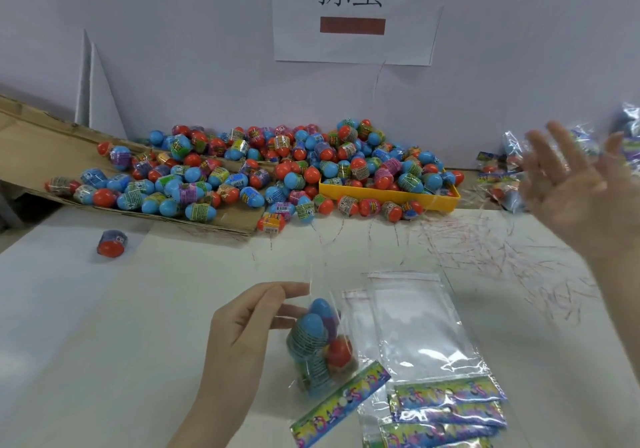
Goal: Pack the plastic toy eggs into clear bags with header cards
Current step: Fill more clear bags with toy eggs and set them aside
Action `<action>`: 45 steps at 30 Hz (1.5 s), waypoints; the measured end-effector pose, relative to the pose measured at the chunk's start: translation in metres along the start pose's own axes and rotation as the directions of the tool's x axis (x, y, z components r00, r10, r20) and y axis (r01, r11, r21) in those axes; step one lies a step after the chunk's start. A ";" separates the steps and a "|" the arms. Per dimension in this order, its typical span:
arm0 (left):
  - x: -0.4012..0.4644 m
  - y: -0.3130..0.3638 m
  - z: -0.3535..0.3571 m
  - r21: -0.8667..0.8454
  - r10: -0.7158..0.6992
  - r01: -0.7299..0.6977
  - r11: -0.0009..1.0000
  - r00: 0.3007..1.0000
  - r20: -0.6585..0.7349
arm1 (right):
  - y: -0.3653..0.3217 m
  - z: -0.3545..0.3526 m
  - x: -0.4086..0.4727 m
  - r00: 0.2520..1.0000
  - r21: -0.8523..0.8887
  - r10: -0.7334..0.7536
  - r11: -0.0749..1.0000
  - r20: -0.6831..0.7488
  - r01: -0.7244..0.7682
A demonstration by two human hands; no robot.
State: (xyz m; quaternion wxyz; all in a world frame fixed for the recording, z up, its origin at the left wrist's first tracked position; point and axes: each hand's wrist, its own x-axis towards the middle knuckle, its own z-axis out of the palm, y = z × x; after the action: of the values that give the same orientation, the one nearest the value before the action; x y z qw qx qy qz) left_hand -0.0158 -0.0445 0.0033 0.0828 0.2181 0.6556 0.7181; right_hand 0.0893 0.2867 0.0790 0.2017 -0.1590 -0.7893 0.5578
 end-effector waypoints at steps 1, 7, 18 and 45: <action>0.000 0.000 0.000 -0.005 -0.004 0.004 1.000 1.000 0.002 | 0.004 -0.002 0.001 0.995 -0.146 0.093 0.984 -0.039 -0.098; 0.003 -0.001 -0.002 -0.012 -0.025 0.025 1.000 1.000 0.010 | -0.001 0.015 0.004 0.969 0.036 0.067 0.998 -0.236 -0.060; 0.014 -0.006 -0.001 -0.202 -0.196 0.217 0.955 0.973 0.121 | -0.006 0.072 -0.005 0.988 -0.592 0.079 0.793 -0.132 -0.143; 0.005 -0.013 -0.005 -0.130 -0.282 0.342 0.931 0.897 0.341 | 0.010 0.171 -0.058 0.973 0.257 0.104 0.954 0.204 -0.156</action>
State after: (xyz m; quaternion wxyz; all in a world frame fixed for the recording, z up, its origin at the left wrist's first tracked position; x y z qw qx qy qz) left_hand -0.0242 -0.0450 -0.0085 0.3213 0.2135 0.5902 0.7091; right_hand 0.0548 0.1226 0.0111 0.1087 -0.1282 -0.7088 0.6851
